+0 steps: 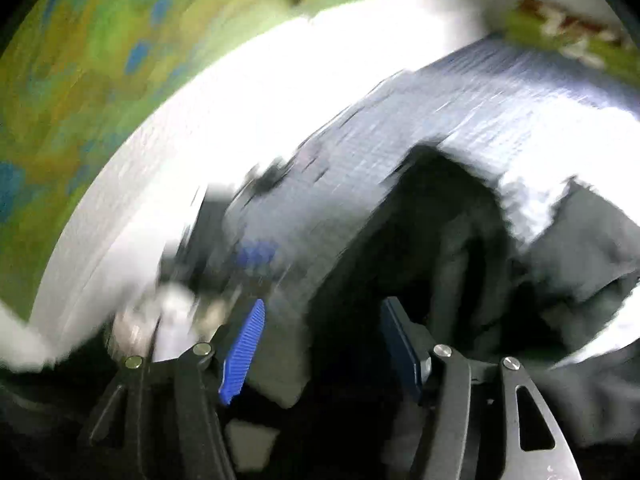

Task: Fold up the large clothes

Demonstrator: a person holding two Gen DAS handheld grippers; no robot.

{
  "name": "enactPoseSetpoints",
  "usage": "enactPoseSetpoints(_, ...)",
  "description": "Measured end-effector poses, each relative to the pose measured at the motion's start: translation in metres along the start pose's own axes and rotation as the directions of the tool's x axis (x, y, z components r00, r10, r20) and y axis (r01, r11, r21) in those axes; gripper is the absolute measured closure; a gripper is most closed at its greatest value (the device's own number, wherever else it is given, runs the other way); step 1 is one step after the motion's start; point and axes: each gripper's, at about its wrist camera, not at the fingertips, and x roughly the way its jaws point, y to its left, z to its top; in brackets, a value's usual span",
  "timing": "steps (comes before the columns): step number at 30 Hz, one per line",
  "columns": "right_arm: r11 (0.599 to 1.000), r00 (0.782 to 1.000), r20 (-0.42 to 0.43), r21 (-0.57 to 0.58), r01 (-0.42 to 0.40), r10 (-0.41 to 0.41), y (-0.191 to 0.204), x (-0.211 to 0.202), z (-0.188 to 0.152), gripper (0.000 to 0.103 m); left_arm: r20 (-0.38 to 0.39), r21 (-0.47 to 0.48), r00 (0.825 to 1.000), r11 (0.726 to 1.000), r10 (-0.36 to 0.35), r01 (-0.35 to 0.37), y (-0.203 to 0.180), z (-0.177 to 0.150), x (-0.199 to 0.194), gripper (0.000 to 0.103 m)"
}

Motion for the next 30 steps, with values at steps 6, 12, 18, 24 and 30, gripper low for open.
enactPoseSetpoints(6,0.976,0.986,-0.021,0.142,0.165,-0.164,-0.113,0.029,0.068,0.039,-0.080,0.025,0.996,0.999,-0.044,0.046,-0.029,-0.020,0.038,0.011)
enactPoseSetpoints(12,0.970,0.979,-0.186,0.210,0.125,-0.086,-0.161,0.113,0.074,0.039,-0.047,-0.002,0.996,0.997,-0.079,0.079,-0.040,-0.016,0.043,0.045)
enactPoseSetpoints(18,0.989,0.973,-0.232,0.140,0.054,-0.020,-0.132,0.135,0.066,0.039,0.016,-0.042,0.996,0.995,-0.088,0.089,-0.027,-0.017,0.014,0.077)
enactPoseSetpoints(24,0.993,0.987,-0.155,0.108,0.045,-0.028,-0.137,0.104,0.074,0.038,0.078,-0.070,0.997,0.997,0.027,-0.022,0.021,-0.042,-0.043,0.081)
enactPoseSetpoints(30,0.980,0.963,-0.217,0.087,0.180,-0.158,-0.163,0.119,0.079,0.038,0.028,-0.103,0.996,0.991,0.086,-0.083,0.051,-0.076,-0.062,0.086)
